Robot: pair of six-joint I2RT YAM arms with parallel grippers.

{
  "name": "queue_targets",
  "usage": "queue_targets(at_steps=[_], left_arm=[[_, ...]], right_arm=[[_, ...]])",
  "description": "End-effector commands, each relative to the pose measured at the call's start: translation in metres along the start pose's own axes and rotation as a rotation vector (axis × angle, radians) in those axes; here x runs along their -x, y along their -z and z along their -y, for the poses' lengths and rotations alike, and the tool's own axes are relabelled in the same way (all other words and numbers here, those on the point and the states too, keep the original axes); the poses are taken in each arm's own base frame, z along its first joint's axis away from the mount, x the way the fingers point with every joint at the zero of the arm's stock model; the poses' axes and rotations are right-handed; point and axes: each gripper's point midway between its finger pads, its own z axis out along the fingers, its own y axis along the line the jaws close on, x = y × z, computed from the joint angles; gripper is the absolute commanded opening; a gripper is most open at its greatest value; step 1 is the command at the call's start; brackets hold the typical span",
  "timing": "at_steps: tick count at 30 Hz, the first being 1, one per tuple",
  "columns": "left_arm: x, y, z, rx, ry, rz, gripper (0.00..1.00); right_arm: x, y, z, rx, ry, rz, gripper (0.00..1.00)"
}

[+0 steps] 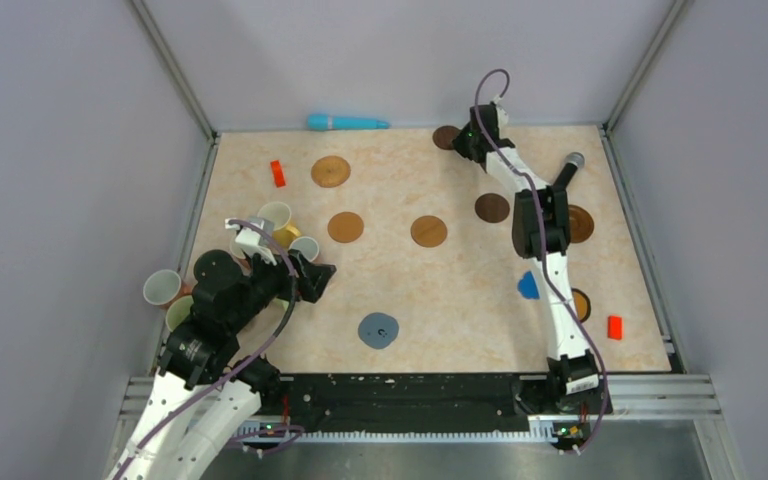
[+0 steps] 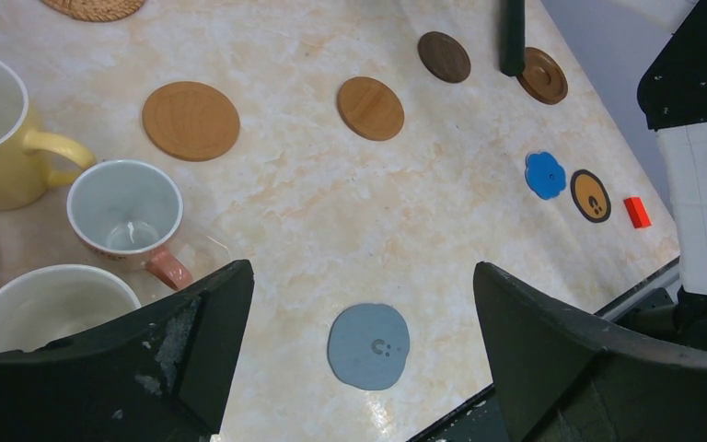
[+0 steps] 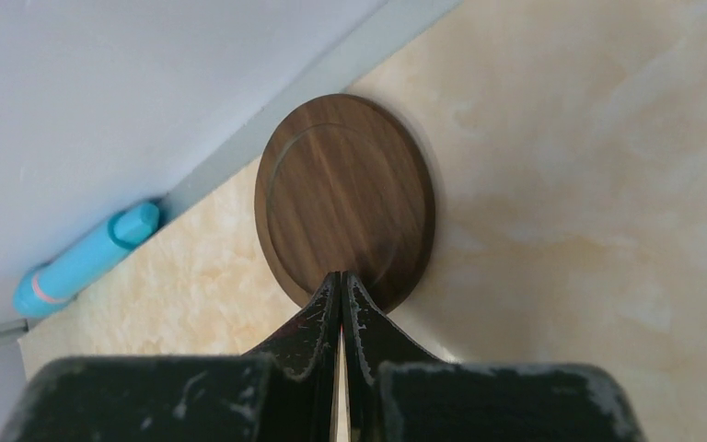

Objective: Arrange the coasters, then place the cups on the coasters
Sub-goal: Move the coaster to the center of the board.

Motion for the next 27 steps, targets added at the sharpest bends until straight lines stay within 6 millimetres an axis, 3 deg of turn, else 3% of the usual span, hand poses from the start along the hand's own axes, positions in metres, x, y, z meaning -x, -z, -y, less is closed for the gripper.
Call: queue_targets(at_steps=[1,13,22,27], left_arm=[[0.011,0.000,0.005,-0.027,-0.007,0.050,0.94],[0.011,0.000,0.001,-0.005,-0.002,0.052,0.94],[0.008,-0.004,-0.002,0.010,0.001,0.034,0.94],[0.006,-0.006,-0.003,0.013,-0.011,0.016,0.94]], right_arm=[[-0.077,0.026,0.033,-0.142,0.118,-0.235,0.00],[-0.114,0.067,0.046,-0.155,0.166,-0.317,0.00],[-0.110,0.103,0.060,-0.171,0.218,-0.288,0.00],[-0.108,0.102,0.051,-0.091,0.255,-0.282,0.00]])
